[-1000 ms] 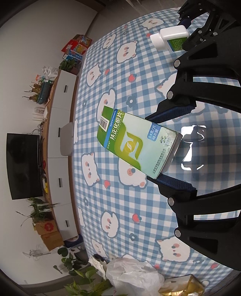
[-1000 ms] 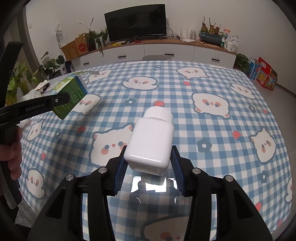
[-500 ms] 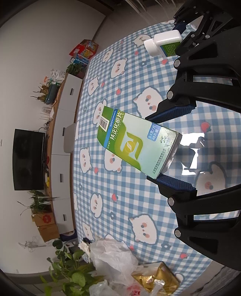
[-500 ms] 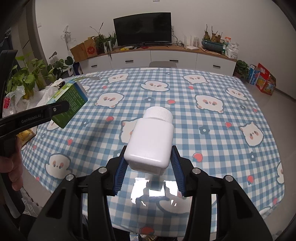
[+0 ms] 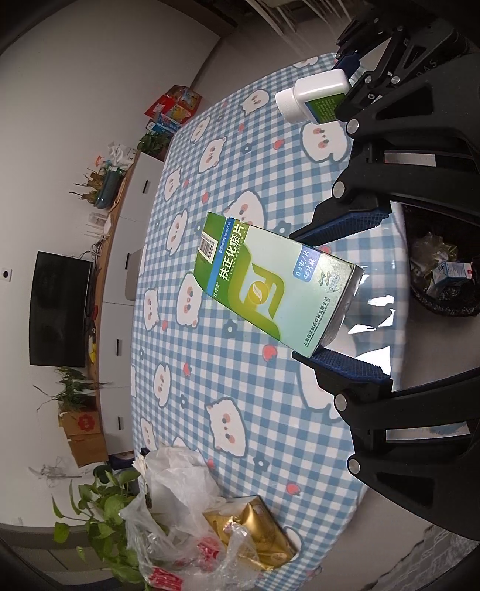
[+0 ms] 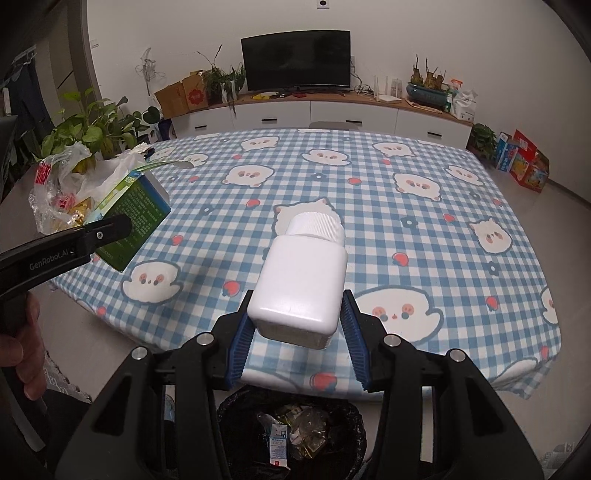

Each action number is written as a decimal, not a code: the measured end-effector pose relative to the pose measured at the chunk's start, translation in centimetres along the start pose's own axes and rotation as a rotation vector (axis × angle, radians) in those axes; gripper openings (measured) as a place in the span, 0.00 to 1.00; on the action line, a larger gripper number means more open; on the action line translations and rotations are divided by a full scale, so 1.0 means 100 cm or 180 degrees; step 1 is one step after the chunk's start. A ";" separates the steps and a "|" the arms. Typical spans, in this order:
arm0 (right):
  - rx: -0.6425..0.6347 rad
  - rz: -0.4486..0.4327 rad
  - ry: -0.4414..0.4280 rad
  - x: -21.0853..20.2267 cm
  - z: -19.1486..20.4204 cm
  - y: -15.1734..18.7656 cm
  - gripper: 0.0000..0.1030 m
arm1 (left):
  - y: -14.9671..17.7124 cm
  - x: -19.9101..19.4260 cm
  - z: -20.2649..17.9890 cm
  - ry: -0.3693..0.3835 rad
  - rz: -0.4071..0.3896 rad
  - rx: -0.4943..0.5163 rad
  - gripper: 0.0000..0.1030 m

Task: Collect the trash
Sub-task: 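Carry the medicine box and pill bottle in both tools to the bin, then open the right tool to drop the white pill bottle into the bin, then open the left tool over the bin to drop the green medicine box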

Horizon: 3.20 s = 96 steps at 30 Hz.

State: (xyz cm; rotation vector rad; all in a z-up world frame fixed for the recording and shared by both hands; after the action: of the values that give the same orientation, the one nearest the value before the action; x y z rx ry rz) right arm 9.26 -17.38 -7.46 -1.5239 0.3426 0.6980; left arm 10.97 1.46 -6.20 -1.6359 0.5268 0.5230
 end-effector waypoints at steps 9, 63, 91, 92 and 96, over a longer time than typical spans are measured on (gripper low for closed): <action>-0.0037 -0.0035 -0.0032 -0.040 0.019 0.038 0.42 | 0.053 -0.046 0.002 -0.0016 0.0009 -0.0028 0.53; 0.0107 0.0455 0.0101 0.008 -0.013 0.201 0.92 | 0.266 -0.004 -0.004 -0.0099 0.0753 -0.0051 0.54; 0.0360 0.0557 0.0467 -0.013 -0.090 0.208 0.92 | 0.266 0.019 -0.091 0.0280 0.0767 0.0208 0.56; 0.0364 0.0557 0.0473 -0.013 -0.090 0.208 0.92 | 0.265 0.018 -0.092 0.0275 0.0757 0.0218 0.56; 0.0398 0.0551 0.0475 -0.013 -0.092 0.208 0.92 | 0.264 0.017 -0.092 0.0219 0.0730 0.0247 0.63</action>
State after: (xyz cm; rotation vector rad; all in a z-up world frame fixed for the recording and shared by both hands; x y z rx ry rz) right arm -2.39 -28.53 -23.57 -1.4416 0.6258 0.6862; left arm -3.44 -10.89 -26.74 -1.5323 0.7826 0.6086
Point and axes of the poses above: each gripper's, at about its wrist camera, not at the fingertips, and x roughly the way its jaws point, z to its left, y to its underside, the point moved 6 cm from there along x, roughly the way its jaws point, and after that the axes turned 13 degrees about -z, right-handed, at the moved point
